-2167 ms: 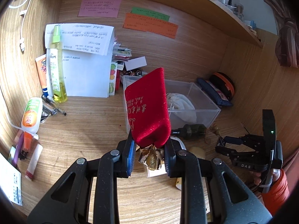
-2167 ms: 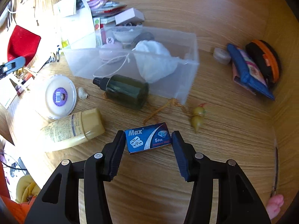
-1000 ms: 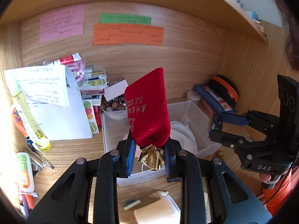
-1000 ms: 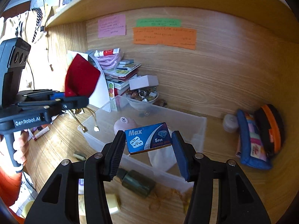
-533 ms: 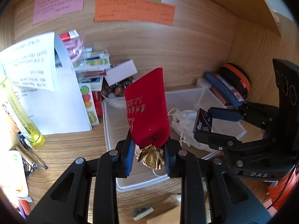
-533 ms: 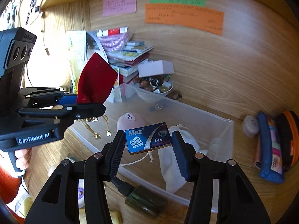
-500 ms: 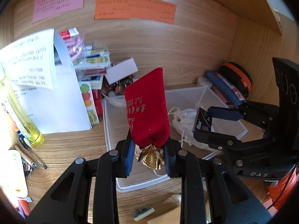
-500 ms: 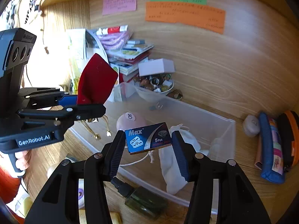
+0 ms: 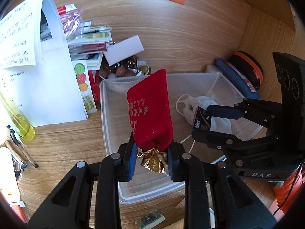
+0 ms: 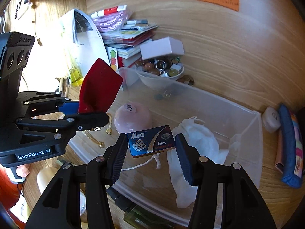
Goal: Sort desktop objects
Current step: 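Carry the blue box and red pouch over the clear box and release both, then withdraw both tools from the clear box toward the remaining items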
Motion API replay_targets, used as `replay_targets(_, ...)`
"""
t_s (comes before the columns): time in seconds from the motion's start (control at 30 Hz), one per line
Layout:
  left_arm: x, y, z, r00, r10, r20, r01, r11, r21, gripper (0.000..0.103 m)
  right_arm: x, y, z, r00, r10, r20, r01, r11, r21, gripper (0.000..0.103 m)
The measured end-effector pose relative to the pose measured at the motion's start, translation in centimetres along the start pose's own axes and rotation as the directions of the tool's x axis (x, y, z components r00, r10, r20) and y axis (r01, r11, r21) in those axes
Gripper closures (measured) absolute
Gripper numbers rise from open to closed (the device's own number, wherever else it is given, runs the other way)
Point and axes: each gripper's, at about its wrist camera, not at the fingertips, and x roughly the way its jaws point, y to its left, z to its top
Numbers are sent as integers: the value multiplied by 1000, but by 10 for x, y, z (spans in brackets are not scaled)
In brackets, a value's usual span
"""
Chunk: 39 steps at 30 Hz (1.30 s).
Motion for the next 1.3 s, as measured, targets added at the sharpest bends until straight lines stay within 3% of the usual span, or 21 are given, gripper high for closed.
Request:
replay_targets(0.2, -1, -2, -1, 1000, 11, 5, -11, 1000, 9, 70, 1, 0, -3, 1000, -17, 14, 17, 1000, -5, 55)
replay_targets(0.33, -4, -6, -2, 1000, 18, 23, -18, 999, 27, 52, 3, -1, -2, 999, -27, 24, 27, 1000, -6, 55)
replay_targets(0.43, -6, -10, -1, 998, 45, 47, -47, 998, 44, 44, 1, -1, -2, 999, -41, 35, 41, 999, -6, 47)
replay_targets(0.57, -7, -11, 0, 998, 39, 57, -42, 998, 49, 42, -3, -1, -1, 997, -58, 59, 59, 998, -12, 47)
replay_targets(0.63, -8, -10, 0, 997, 42, 60, -45, 998, 46, 34, -4, 0, -1, 995, -72, 65, 73, 997, -14, 45)
replay_targets(0.77, -12, -7, 0, 997, 22, 78, -25, 999, 30, 31, -7, 0, 0, 991, -107, 76, 108, 994, -13, 33)
replay_targets(0.97, -22, -10, 1, 995, 39, 94, -42, 999, 24, 29, -22, 7, 3, 980, -165, 111, 169, 985, -35, 27)
replay_targets(1.07, -33, -15, -1, 991, 66, 116, -71, 997, 36, 24, -36, 11, 3, 974, -179, 136, 187, 981, -44, 27)
replay_targets(1.13, -42, -19, -3, 984, 98, 146, -106, 993, 46, 13, -45, 13, 2, 970, -190, 150, 199, 979, -44, 22)
replay_targets(1.3, -68, -28, -13, 964, 159, 212, -177, 982, 69, 9, -66, 11, -7, 960, -219, 173, 226, 974, -17, 18)
